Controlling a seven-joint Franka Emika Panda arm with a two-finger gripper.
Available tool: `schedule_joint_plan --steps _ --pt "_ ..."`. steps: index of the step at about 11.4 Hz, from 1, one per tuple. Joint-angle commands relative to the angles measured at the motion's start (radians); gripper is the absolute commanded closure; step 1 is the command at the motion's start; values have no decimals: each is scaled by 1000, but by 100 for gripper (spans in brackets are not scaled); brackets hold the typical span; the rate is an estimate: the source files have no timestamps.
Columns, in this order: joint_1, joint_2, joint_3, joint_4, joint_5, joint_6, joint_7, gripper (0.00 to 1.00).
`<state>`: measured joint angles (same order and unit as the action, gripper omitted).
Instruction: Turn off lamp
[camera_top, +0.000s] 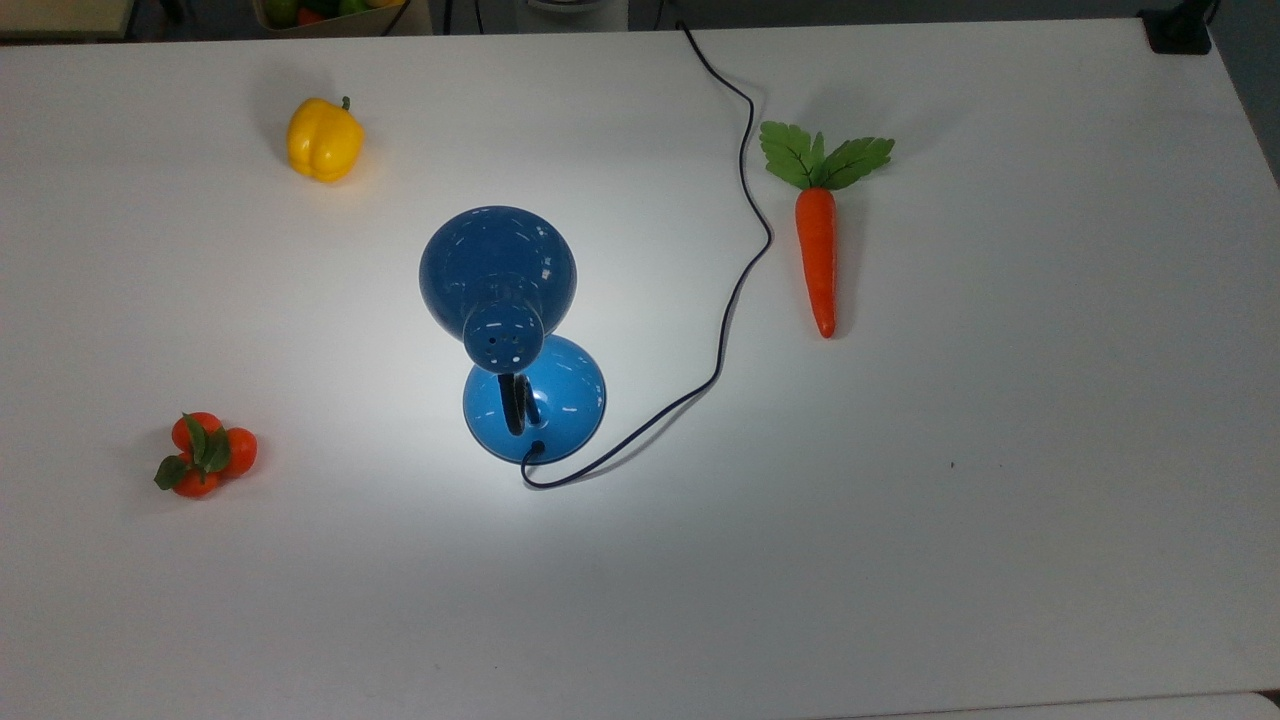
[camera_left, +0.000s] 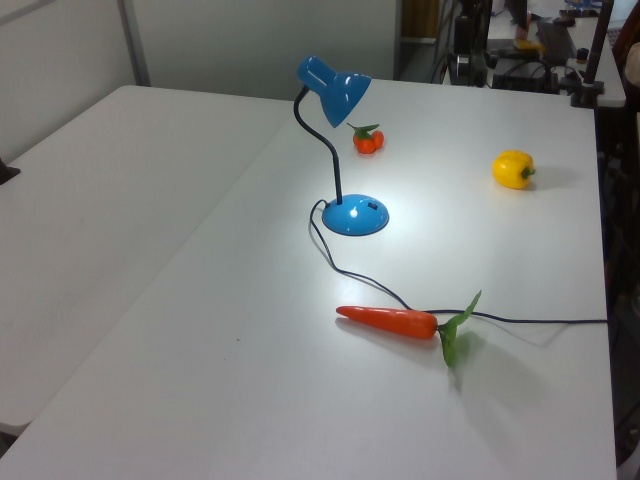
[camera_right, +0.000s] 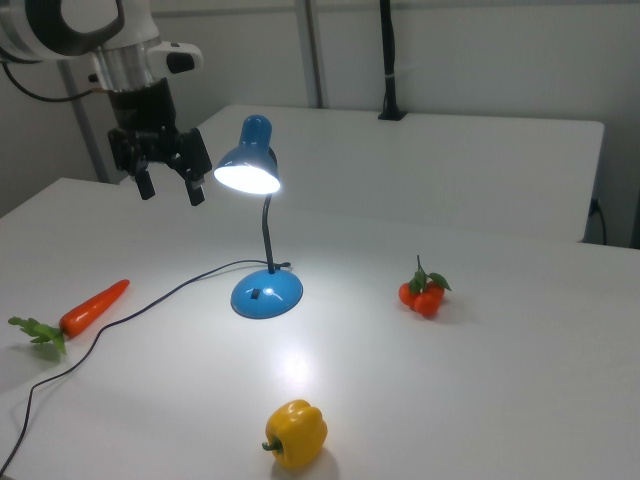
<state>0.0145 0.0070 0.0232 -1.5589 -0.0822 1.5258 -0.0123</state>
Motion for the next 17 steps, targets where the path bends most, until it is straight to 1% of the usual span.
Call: schedule_joint_plan --steps 1,2,3,4,5,7,8,12,14,17 --pt "9 -4 -6 -3 15 -15 -14 0" --pt "9 -4 -6 -3 15 -15 -15 0" --pt "9 -4 -6 -3 15 -15 -17 10" --pt "9 -4 -6 -4 15 -15 -24 24" --pt "9 -4 -6 -4 15 -15 -63 51" --pt "7 -4 -6 -4 15 -15 -81 93" --pt "7 -4 -6 -4 15 -13 -81 100" --pt "9 10 -6 -13 18 8 -80 100" --pt "21 11 -6 -65 25 86 -80 100" --pt "24 16 -6 -171 25 203 -69 100"
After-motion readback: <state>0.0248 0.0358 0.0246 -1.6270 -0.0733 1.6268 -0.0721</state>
